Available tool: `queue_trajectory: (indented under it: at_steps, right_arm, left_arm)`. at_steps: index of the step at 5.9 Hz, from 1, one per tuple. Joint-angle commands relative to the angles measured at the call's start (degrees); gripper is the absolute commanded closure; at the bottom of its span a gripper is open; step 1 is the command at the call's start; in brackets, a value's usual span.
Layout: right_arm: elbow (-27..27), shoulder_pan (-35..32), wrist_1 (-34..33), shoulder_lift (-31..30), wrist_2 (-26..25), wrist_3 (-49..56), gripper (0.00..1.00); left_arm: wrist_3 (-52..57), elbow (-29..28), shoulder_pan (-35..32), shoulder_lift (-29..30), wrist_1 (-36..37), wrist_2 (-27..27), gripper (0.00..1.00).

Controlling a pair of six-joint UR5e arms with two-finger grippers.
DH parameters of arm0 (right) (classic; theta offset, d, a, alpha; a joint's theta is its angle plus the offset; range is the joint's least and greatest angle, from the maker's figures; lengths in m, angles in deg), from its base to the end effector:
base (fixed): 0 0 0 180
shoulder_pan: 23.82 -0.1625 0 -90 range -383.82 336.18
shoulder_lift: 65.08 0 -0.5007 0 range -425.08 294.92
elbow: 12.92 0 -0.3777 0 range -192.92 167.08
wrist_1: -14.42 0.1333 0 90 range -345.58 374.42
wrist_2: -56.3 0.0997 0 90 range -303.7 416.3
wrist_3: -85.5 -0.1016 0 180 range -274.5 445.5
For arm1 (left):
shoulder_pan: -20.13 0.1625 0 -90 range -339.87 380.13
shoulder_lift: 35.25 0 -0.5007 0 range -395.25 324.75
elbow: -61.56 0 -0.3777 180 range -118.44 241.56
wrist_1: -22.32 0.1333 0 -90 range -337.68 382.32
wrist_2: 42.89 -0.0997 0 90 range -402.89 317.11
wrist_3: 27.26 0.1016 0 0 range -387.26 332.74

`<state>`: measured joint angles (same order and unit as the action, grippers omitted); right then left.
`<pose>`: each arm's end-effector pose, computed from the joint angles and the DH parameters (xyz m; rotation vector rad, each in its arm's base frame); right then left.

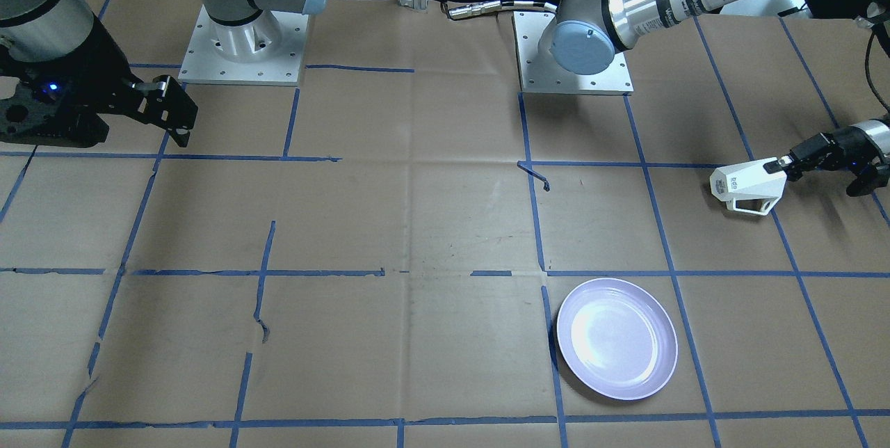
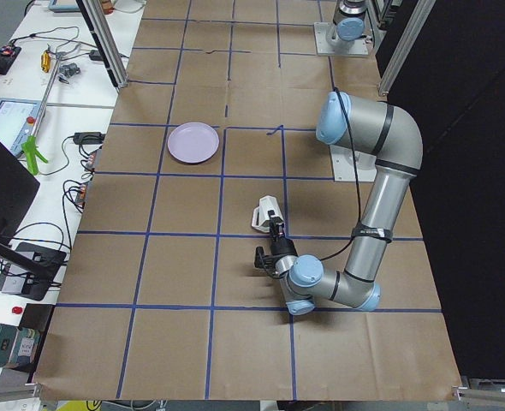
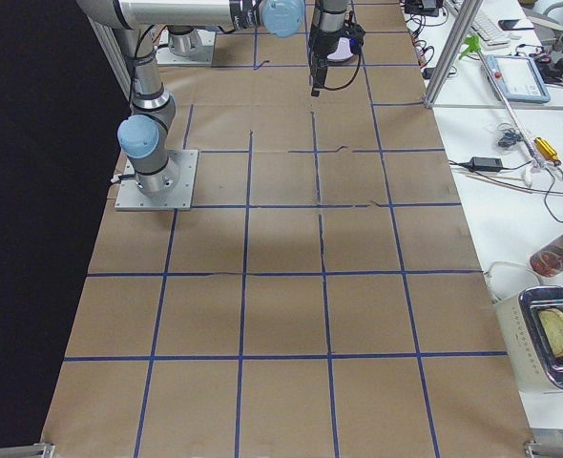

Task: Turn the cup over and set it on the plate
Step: 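Close the left gripper on the cup and lift it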

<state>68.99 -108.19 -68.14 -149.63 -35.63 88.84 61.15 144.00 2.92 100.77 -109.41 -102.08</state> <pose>0.0787 -0.5260 0.5688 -0.0600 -3.1111 -0.1341 0.5059 -0.3507 0.1622 0.1577 -1.7156 0.2254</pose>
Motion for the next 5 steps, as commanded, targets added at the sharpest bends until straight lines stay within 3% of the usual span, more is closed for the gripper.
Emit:
queue_trajectory:
  at_steps: [1,5]
  right_arm:
    - [0.00,0.00,-0.06,0.00,0.00,0.00,0.00]
    - [0.00,0.00,-0.06,0.00,0.00,0.00,0.00]
  left_arm:
    - [-1.65,-0.79,-0.19,-3.37,-2.46,1.17,1.00]
    - [-16.83,-2.73,-3.43,-25.33,-6.97,2.59,1.00]
